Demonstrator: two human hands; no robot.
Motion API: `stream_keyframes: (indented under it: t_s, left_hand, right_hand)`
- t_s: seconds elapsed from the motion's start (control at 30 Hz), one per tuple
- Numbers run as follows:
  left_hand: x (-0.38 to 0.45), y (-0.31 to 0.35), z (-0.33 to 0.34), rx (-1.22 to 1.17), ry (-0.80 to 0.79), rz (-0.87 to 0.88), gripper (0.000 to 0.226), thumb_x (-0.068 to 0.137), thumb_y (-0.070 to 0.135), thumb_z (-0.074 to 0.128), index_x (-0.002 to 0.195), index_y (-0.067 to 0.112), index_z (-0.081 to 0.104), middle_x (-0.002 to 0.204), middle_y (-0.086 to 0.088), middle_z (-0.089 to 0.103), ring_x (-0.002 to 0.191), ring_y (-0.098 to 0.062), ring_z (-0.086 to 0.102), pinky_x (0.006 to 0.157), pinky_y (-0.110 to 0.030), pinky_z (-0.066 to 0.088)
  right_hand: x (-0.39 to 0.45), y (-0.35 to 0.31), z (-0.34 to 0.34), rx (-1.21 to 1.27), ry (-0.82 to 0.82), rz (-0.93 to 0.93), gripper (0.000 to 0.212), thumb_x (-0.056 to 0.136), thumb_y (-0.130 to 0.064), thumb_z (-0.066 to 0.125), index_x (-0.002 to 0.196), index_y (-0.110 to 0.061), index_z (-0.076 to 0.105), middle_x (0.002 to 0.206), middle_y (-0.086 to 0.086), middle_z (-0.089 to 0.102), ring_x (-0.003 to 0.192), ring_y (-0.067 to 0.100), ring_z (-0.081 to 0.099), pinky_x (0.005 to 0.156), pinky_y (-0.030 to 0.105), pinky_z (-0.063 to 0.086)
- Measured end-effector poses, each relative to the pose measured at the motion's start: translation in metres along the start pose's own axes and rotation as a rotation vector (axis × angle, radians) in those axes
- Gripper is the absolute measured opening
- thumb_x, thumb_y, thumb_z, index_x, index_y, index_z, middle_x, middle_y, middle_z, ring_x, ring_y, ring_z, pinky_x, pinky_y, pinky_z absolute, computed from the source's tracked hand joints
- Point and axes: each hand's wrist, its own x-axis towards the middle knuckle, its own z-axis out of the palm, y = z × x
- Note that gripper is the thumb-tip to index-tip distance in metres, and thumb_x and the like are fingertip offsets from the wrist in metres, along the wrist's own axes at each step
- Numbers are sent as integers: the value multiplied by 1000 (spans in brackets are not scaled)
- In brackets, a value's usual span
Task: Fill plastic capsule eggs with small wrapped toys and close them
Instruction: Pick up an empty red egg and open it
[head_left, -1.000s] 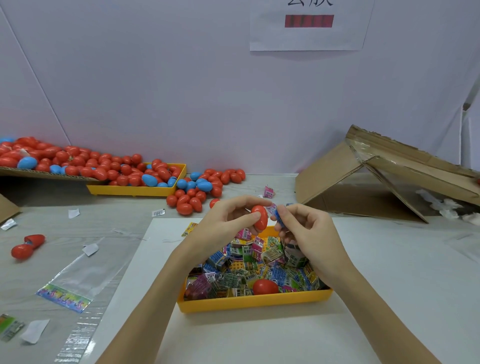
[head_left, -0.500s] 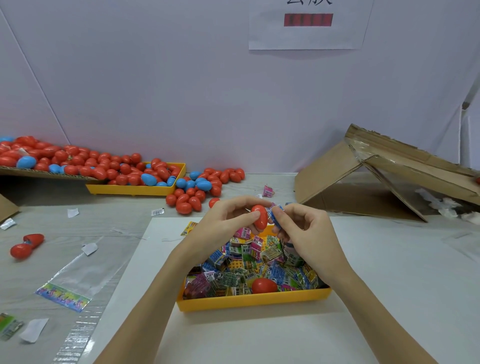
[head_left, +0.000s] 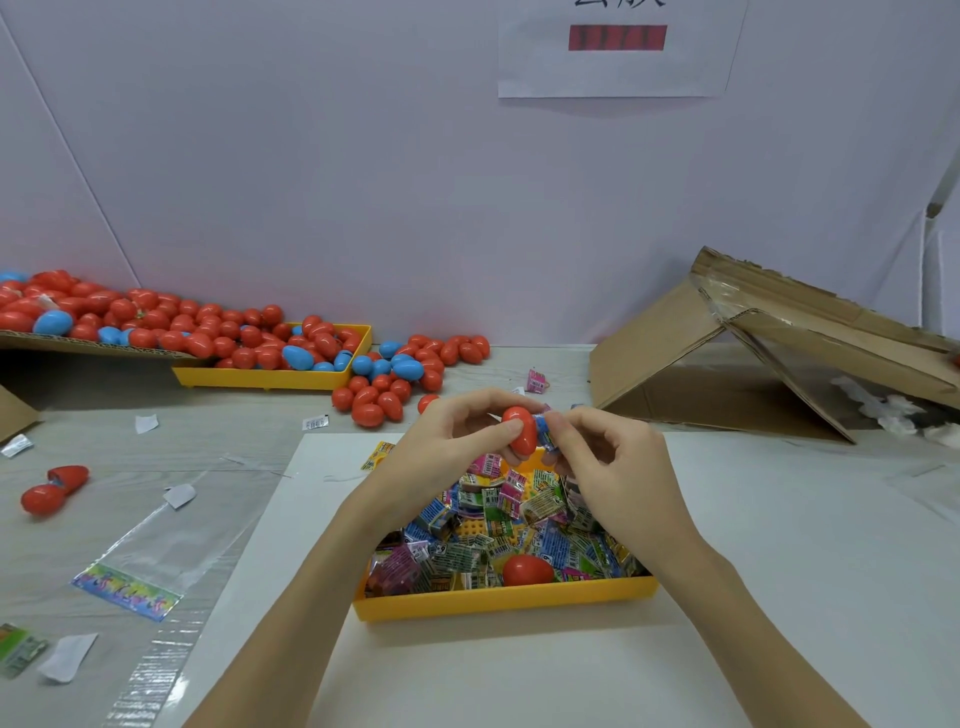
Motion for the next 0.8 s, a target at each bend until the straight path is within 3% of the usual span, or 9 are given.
stream_keyframes:
  t_s: [0.23,0.33,0.47,0.67,0.8]
  left_hand:
    - [1,0,1,-8,46,-6,19,101,24,67,117,29,75,104,-4,76,92,-22,74,93,-30,58]
    - [1,0,0,-18,47,-11,19,100,24,67,117,28,75,104,-3,76,91,-21,73,91,-28,57]
    - [0,2,-1,-12,50,-15,21,99,22,68,118,28,75,109,3,76,94,-23,74,94,-30,58]
    - [-1,3,0,-28,42,-20,24,98,19,70,119,27,75,108,-5,77,100,-29,72,99,-39,57]
    - [0,2,-1,-19,52,-17,22,98,21,71,117,30,76,102,-3,77,95,-25,73,96,-34,58]
  right_hand:
    - [-1,-6,2,75,34,6,16,98,-43,54,94,-47,69,80,-15,75,81,10,73,68,33,61]
    - [0,-9,1,99,37,1,17,98,-43,54,94,-47,70,79,-19,75,81,7,73,65,22,60]
    - [-1,-9,1,110,39,-1,18,98,-40,56,92,-49,70,83,-15,76,83,9,74,68,31,63]
    - [-2,-11,1,176,75,55,23,96,-44,55,85,-40,74,73,-12,76,73,11,73,65,19,59]
    - [-1,-10,0,176,47,71,20,96,-43,57,90,-39,76,77,-9,78,77,14,75,70,30,63]
